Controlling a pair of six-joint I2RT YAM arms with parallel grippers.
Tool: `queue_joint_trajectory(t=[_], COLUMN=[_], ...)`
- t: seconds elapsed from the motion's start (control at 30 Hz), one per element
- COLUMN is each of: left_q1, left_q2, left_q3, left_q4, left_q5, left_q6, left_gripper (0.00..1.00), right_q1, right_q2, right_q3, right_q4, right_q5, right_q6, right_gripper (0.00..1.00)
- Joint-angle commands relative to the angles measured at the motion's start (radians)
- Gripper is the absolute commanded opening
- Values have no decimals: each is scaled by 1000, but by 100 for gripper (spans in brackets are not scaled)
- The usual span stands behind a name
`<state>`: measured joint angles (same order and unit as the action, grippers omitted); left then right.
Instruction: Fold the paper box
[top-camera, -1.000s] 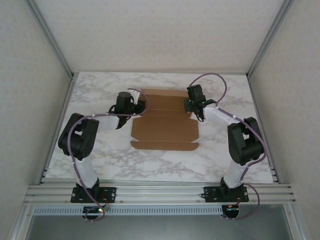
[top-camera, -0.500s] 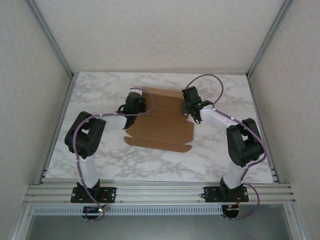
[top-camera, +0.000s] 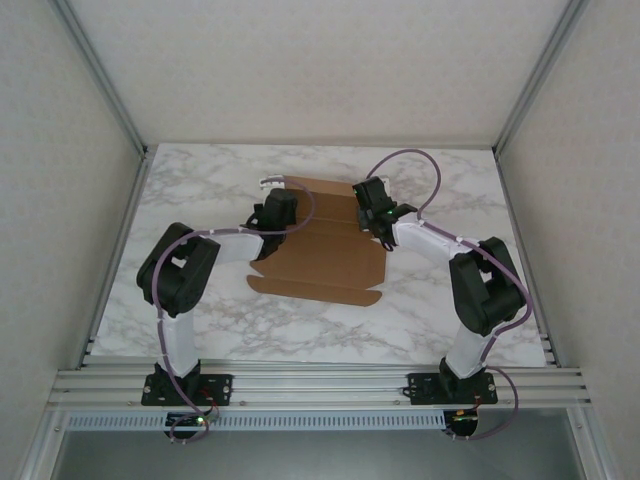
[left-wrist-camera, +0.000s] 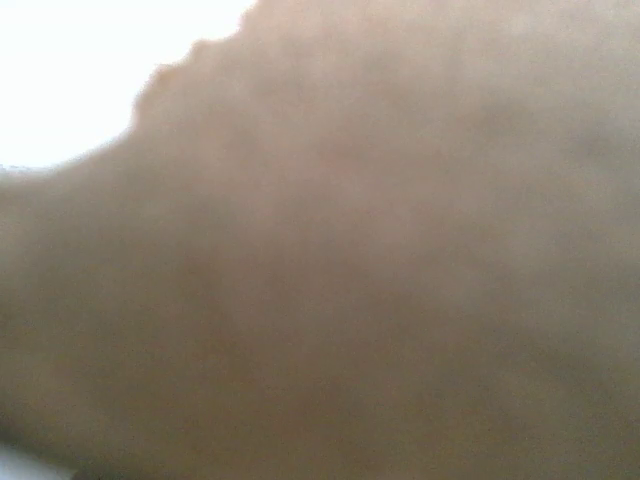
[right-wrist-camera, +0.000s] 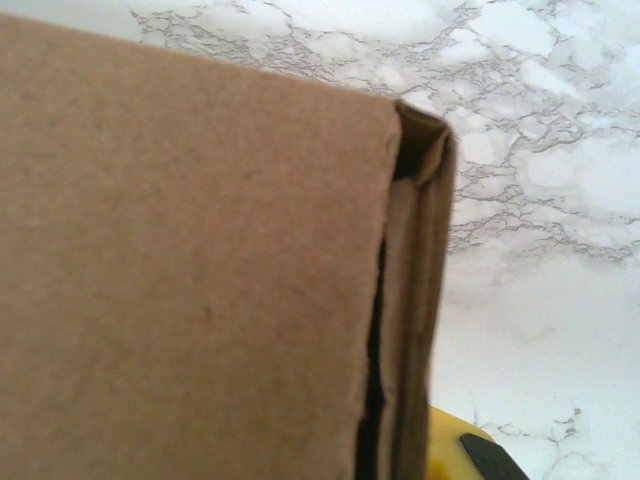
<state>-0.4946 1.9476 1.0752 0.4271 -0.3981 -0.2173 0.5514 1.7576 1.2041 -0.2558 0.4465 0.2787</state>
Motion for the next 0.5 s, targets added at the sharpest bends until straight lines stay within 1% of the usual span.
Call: queue_joint_trajectory(t=[0.0,0.13,0.23,0.3,0.4,0.47], left_q1=[-5,7,14,17,18,21], left_q2=[-14,-72,-106,-106,-87,-81], left_q3=[-58,-190,-279,-303,-306,-312], left_q4=[59,247,370,398,399,402], left_q5=[64,172,229,258,287,296], left_q6=[-17,16,14,6,0,-8], left_gripper=[0,0,1,1,2,6], right_q1=[20,-9,-19,-20,-22,-24], right_q2=[-19,-49,-83,-94,-89,-73], right_q3=[22,-27,-103,-153,-200,-217], right_q4=[-10,59,172,246,308,326], right_q5=[-31,-54,-77,-86,-94,-95], right_q6=[-33,-55,-88,-110,-121,-126], right_gripper=[0,0,0,0,0,0])
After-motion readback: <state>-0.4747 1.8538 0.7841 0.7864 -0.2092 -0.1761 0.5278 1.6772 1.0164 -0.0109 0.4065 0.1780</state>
